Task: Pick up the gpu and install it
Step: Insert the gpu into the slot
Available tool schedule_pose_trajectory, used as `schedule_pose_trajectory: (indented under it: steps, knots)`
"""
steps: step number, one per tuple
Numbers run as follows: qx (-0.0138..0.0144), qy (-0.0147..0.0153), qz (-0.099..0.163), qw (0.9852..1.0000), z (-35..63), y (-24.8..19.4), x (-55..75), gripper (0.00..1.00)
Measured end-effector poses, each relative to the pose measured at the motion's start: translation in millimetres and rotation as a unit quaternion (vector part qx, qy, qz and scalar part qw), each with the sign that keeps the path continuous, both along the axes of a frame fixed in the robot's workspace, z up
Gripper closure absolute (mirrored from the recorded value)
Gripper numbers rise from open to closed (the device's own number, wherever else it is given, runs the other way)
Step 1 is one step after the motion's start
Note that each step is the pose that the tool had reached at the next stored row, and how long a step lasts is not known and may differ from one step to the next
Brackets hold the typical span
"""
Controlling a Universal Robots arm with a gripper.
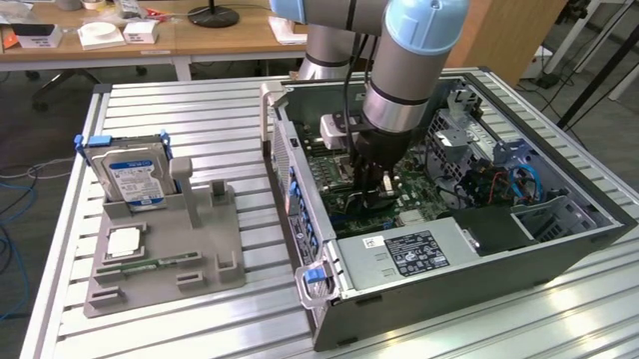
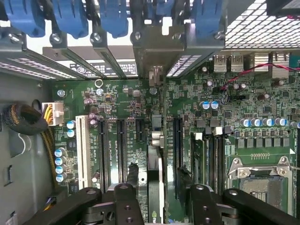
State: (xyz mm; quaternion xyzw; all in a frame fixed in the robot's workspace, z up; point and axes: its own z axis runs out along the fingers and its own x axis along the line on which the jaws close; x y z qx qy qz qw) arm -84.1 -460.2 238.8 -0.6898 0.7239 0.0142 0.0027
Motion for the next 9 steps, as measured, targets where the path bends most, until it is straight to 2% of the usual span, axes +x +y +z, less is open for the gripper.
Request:
schedule_pose_trajectory:
  steps: [2,9]
  knots:
    - [0.0002,-0.0001,0.0,1.0,4.2,0.0,0.0,0.55]
    - [0.0002,-0.0001,0.0,1.0,32.3,0.0,0.0,0.55]
